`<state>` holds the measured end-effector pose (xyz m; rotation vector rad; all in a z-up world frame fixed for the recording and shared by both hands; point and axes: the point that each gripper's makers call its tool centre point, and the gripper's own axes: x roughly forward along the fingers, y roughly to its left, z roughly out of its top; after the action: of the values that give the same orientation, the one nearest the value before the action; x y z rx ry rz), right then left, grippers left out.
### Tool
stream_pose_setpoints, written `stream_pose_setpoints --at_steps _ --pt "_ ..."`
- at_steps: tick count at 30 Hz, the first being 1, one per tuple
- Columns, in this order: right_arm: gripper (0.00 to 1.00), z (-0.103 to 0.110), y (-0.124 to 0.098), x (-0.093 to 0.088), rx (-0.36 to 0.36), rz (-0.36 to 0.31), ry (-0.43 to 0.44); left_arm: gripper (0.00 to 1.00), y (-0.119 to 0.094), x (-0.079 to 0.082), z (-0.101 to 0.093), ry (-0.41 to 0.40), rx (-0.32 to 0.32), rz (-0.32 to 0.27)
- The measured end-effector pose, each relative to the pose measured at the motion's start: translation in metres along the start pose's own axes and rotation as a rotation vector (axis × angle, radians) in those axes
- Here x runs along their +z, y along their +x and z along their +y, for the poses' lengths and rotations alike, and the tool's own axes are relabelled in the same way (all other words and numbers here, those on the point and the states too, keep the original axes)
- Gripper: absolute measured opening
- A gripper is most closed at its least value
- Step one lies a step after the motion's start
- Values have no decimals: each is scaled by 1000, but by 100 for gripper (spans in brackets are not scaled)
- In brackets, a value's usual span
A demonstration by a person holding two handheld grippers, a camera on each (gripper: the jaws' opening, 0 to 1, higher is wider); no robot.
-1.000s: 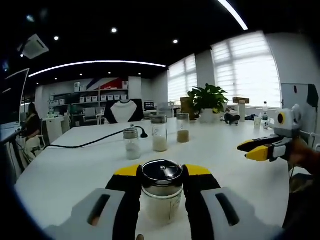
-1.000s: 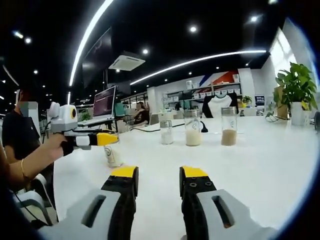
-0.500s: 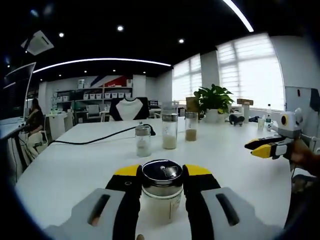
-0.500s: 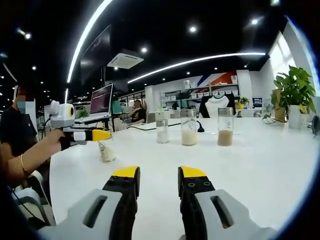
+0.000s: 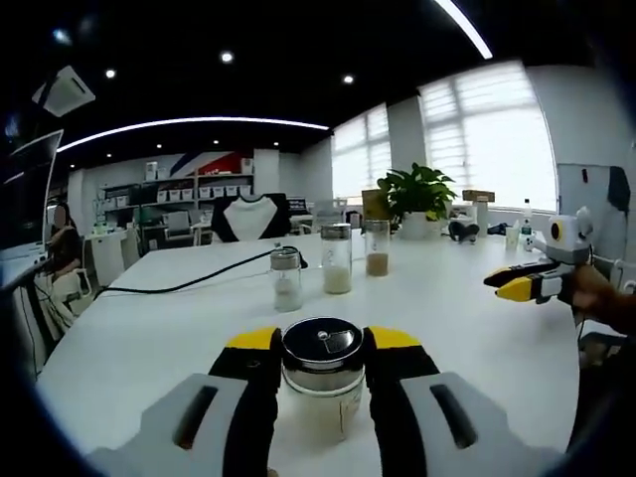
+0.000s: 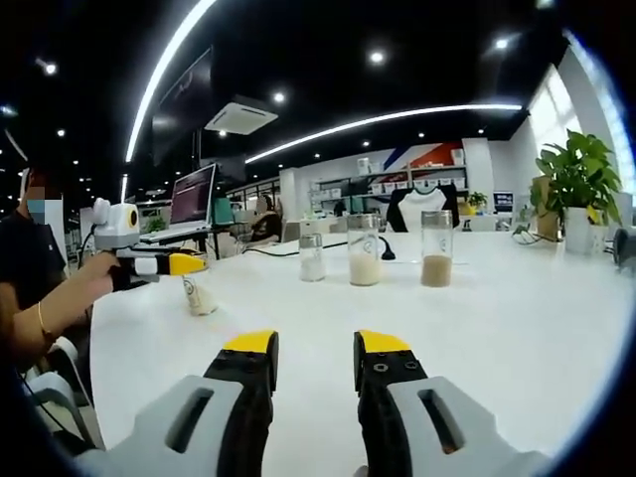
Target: Rotate the seasoning bottle until the label or dispensing opening points toward the visible target arrow and the bottle remains upright within the marked orientation range
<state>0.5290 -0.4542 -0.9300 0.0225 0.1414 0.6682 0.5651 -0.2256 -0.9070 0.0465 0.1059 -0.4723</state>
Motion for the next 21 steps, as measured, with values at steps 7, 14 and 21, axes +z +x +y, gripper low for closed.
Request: stream_pose_setpoints --at_steps 7,14,21 --pt "28 3 1 -3 14 10 0 41 -8 -6 10 4 31 19" --pt "28 2 1 -2 11 9 3 40 -13 -8 14 8 45 23" --pt "28 2 0 -4 10 12 1 40 -17 -9 22 -11 85 20"
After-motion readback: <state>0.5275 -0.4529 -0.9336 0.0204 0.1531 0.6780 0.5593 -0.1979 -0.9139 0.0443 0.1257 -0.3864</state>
